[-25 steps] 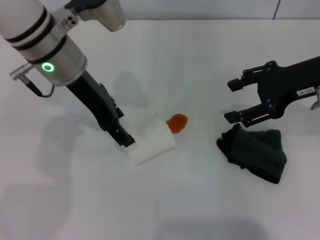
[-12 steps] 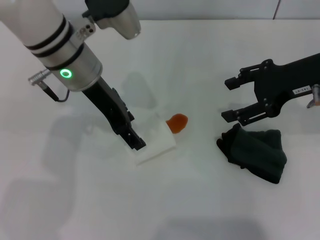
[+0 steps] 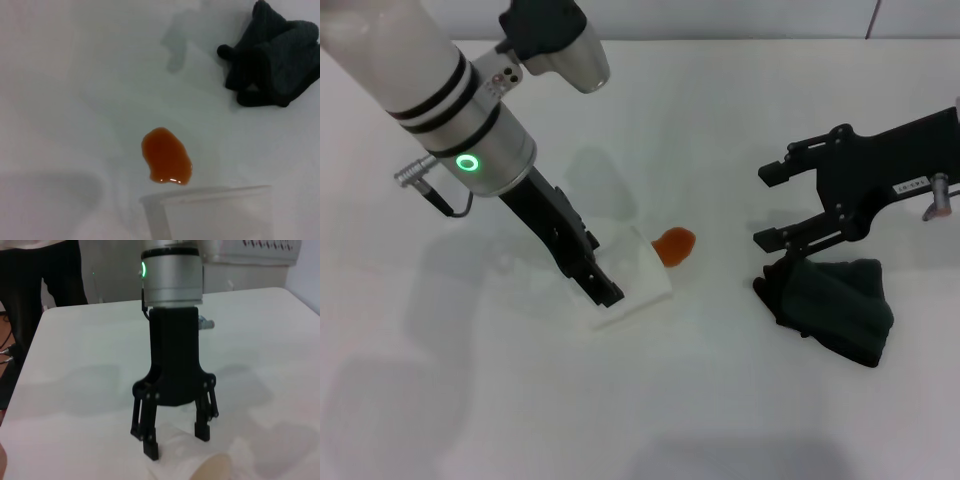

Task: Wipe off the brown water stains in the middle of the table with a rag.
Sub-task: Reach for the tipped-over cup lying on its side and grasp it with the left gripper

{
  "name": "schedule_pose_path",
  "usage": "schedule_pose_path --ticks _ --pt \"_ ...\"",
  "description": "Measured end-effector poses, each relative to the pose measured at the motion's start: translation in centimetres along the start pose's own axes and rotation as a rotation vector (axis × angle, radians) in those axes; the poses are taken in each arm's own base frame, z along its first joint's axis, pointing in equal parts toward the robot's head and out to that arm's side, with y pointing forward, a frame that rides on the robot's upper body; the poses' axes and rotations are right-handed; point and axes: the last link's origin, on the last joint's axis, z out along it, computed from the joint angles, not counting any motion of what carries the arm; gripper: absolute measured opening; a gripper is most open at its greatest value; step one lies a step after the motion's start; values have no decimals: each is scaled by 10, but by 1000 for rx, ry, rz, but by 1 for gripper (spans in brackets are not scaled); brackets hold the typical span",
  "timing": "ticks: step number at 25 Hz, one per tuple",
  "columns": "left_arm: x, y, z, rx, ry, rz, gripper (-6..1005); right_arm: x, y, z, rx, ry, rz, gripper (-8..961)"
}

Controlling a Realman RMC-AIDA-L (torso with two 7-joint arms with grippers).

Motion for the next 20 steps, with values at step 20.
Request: schedule_pose_path --ticks 20 --pt "-2 -3 20 38 -6 33 796 -6 2 9 -16 10 -30 796"
